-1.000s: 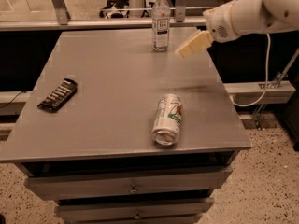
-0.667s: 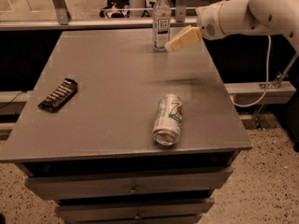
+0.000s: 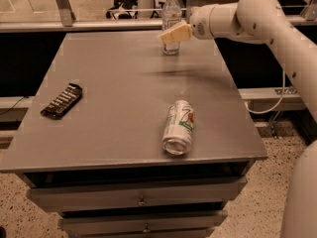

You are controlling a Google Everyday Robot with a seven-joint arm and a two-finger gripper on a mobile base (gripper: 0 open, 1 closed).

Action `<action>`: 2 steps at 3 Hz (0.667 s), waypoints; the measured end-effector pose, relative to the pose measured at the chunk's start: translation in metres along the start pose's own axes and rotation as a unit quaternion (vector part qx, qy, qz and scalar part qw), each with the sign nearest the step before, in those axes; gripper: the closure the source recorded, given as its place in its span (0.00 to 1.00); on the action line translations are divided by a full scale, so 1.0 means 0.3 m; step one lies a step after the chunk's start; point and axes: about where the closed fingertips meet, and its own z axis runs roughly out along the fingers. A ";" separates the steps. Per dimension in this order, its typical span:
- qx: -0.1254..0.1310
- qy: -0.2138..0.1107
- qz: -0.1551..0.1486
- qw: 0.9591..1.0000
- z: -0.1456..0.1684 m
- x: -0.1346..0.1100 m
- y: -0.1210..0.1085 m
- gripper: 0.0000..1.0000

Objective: Move blue plastic bottle near rxbar chocolate

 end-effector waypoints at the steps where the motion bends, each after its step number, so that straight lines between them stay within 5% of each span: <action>1: 0.005 -0.027 0.018 0.999 0.081 -0.012 -0.045 0.00; 2: 0.017 -0.038 0.027 0.999 0.136 0.001 -0.091 0.02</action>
Offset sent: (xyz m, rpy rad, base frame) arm 0.0736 0.0018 -0.0148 0.1113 -0.0406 -0.0852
